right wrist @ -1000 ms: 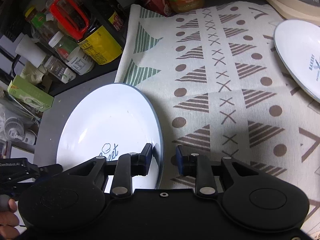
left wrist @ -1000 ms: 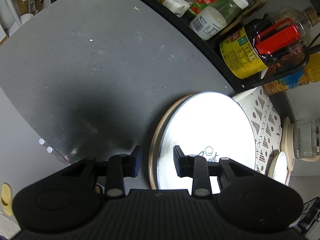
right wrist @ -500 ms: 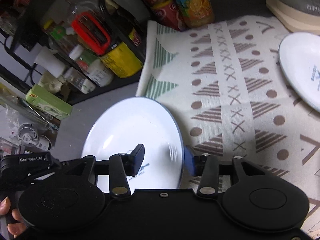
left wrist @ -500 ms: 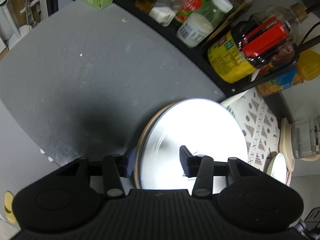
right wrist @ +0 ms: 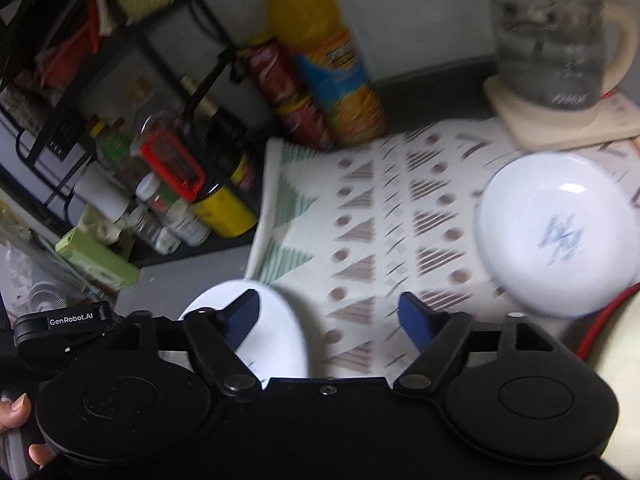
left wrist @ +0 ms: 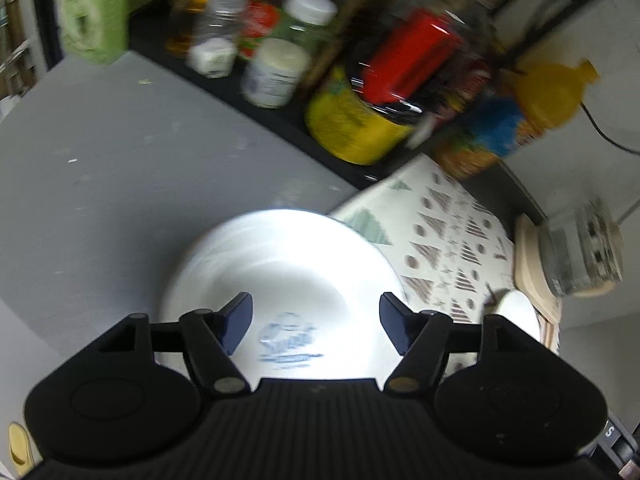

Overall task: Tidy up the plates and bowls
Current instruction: 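Move both tools to the 'BAKERY' plate and grasp its rim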

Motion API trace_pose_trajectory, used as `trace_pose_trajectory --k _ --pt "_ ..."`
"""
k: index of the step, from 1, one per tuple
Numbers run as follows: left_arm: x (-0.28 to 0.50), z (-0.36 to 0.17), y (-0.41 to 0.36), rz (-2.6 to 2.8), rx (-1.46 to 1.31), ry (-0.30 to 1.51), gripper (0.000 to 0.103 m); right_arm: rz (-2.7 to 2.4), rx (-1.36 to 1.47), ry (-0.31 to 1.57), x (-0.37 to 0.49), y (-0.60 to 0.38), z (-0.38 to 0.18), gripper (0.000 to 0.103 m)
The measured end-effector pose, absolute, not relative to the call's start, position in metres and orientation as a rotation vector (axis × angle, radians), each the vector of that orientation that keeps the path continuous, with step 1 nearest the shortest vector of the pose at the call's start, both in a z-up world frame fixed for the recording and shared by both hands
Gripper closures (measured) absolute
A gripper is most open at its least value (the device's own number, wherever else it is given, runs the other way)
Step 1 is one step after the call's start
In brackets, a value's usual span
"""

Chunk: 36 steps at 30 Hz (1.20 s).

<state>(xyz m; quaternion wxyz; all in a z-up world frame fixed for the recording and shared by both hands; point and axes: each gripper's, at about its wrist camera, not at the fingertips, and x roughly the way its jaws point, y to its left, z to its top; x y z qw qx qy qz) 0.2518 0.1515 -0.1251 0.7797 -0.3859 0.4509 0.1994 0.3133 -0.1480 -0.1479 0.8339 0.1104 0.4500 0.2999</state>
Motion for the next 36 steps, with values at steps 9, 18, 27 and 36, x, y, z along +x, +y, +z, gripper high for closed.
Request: trace_pose_trajectory --k 9,18,27,36 --pt "0.29 -0.124 0.096 0.316 -0.769 1.001 0.029 0.535 0.291 0.936 0.333 -0.204 -0.142 0.021" --pt "0.326 -0.125 0.054 0.239 -0.731 1.027 0.028 0.477 0.31 0.923 0.347 -0.243 -0.14 0.017" --pt "0.357 -0.136 0.022 0.201 -0.73 1.063 0.028 0.411 0.347 0.958 0.369 -0.279 -0.15 0.018" --pt "0.385 -0.151 -0.003 0.179 -0.756 1.095 0.028 0.351 0.397 1.017 0.397 -0.309 -0.168 0.03"
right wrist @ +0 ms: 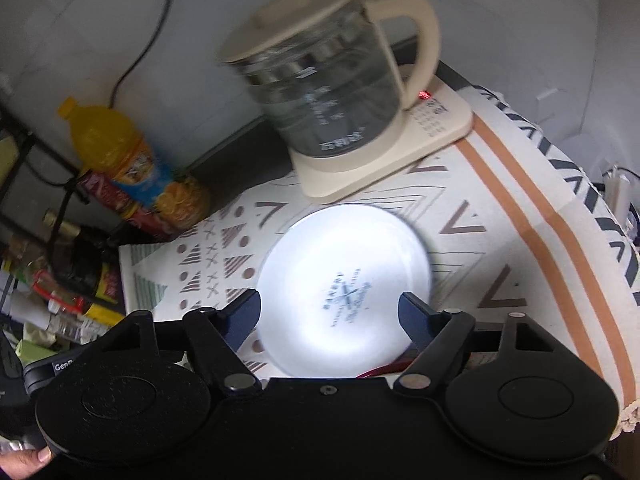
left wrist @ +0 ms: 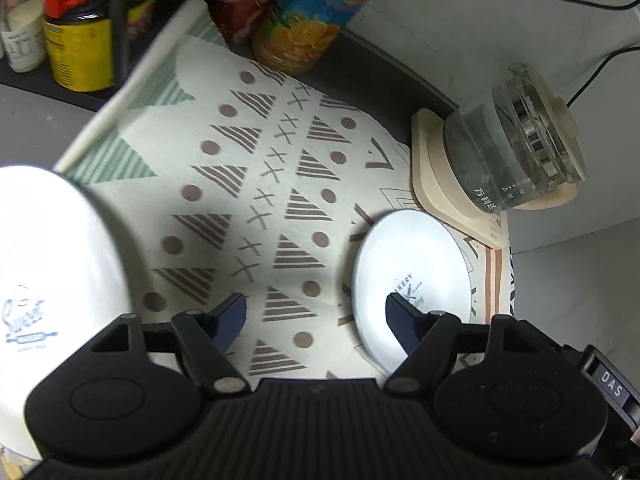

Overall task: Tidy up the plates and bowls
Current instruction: 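Move both tools to the 'BAKERY' plate and grasp its rim, then lift and carry the 'BAKERY' plate toward the plate stack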

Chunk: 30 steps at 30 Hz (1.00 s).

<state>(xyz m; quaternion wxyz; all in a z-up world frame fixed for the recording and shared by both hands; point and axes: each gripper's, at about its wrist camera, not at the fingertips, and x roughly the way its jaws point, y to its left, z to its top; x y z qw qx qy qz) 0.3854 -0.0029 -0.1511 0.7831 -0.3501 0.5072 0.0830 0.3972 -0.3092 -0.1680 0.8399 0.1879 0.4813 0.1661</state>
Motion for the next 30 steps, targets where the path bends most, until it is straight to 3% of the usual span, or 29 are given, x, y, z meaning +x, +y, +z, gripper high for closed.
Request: trace_pose_trajectory --k 5,7,14,23,30 --pt "0.403 -0.161 -0.016 0.163 -0.771 1.113 0.031 0.317 0.42 1.07 0.416 -0.323 -0.182 0.047" --pt "0.409 -0.165 -0.021 0.16 -0.779 1.118 0.032 0.301 0.422 1.089 0.423 -0.327 -0.187 0.049" --pt "0.429 -0.182 -0.033 0.152 -0.811 1.154 0.052 0.303 0.406 1.152 0.448 -0.331 -0.202 0.062" --pt "0.444 -0.211 -0.043 0.161 -0.844 1.206 0.066 0.284 0.376 1.224 0.474 -0.333 -0.22 0.062" --pt "0.45 -0.222 -0.049 0.167 -0.849 1.225 0.07 0.304 0.373 1.29 0.491 -0.33 -0.234 0.062"
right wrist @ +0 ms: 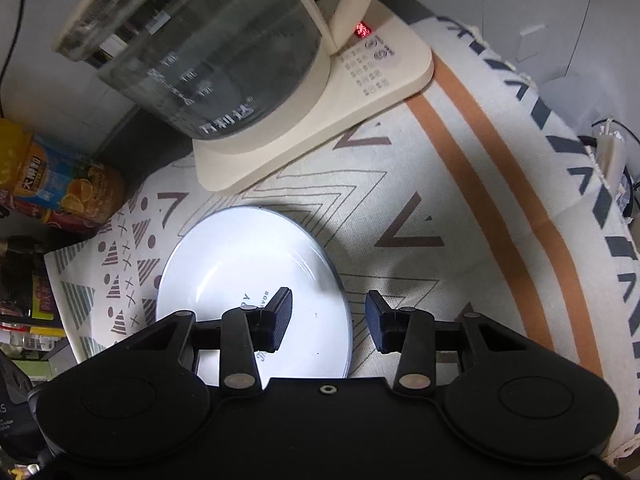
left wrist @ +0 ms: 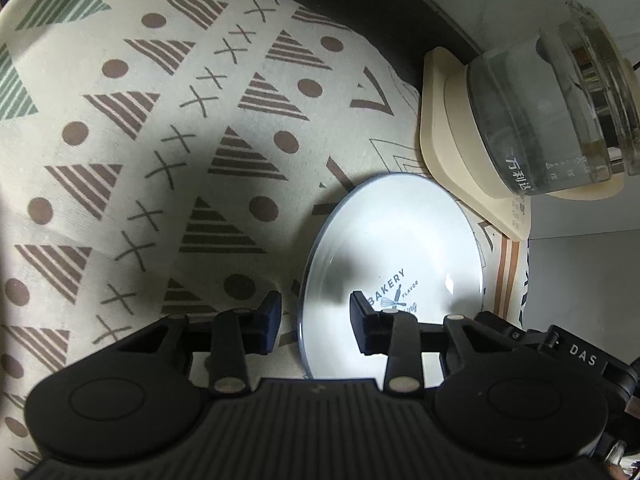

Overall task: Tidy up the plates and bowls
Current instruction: 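Lift and carry the 'BAKERY' plate toward the plate stack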

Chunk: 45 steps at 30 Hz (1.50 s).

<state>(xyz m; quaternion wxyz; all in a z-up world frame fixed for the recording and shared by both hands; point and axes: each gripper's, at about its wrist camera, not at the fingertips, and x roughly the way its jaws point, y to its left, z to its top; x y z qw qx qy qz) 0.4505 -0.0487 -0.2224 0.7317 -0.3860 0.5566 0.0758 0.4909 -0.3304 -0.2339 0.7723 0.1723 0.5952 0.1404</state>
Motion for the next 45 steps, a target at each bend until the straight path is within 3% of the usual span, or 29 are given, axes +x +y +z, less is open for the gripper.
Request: trace_pose_trajectory --k 4,9,15,16,17,28,45 --pt "0.452 -0.228 -0.05 0.168 -0.858 1.24 0.081 0.313 0.398 1.332 0.497 -0.329 -0.244 0.062" --pt "0.455 -0.231 -0.051 0.164 -0.865 1.247 0.085 0.314 0.441 1.395 0.504 -0.329 -0.258 0.063" --pt "0.456 -0.234 -0.048 0.162 -0.895 1.248 0.089 0.305 0.484 1.436 0.511 -0.33 -0.265 0.068" --pt "0.456 -0.235 -0.047 0.165 -0.897 1.25 0.091 0.304 0.487 1.437 0.512 -0.33 -0.265 0.074" --pt "0.455 -0.235 -0.046 0.165 -0.898 1.251 0.091 0.305 0.486 1.437 0.514 -0.33 -0.265 0.079" --pt "0.446 -0.222 -0.036 0.146 -0.93 1.203 0.094 0.353 0.503 1.35 0.507 -0.337 -0.252 0.092" --pt "0.406 -0.182 0.011 0.187 -0.939 1.077 0.095 0.509 0.445 1.235 0.48 -0.288 -0.202 0.094"
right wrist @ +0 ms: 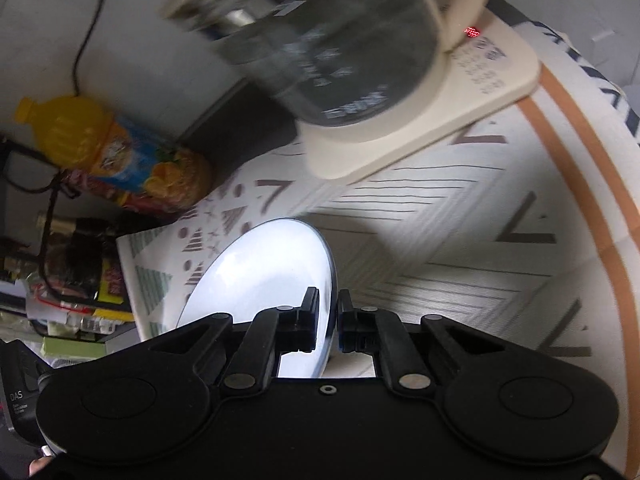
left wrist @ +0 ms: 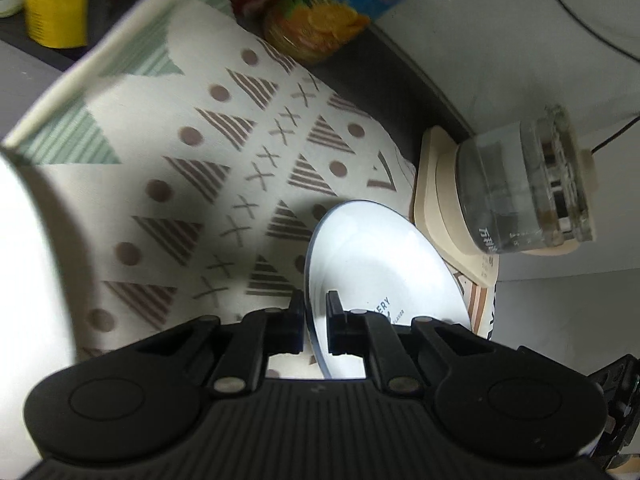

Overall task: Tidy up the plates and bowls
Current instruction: 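Lift and carry the 'BAKERY' plate toward the plate stack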

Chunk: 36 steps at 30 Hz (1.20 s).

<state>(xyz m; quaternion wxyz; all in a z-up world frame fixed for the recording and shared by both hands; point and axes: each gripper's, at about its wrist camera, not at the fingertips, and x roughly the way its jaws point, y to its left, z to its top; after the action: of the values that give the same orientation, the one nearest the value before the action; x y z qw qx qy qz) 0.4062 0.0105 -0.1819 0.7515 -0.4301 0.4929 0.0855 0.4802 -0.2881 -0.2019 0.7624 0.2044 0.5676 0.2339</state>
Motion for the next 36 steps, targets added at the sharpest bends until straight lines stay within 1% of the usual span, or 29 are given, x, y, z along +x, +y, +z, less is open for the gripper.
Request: trace_pose_trajectory --k 6,22,36 --pt "0.38 -0.17 0.032 0.205 -0.956 1.04 0.095 0.548 0.415 1.216 0.463 -0.263 -0.186 0.094" --pt "0.298 -0.15 0.088 0.252 -0.994 0.957 0.095 0.638 0.375 1.181 0.403 -0.207 -0.167 0.094" --pt "0.241 -0.148 0.132 0.298 -1.021 0.927 0.095 0.687 0.35 1.182 0.357 -0.162 -0.168 0.094"
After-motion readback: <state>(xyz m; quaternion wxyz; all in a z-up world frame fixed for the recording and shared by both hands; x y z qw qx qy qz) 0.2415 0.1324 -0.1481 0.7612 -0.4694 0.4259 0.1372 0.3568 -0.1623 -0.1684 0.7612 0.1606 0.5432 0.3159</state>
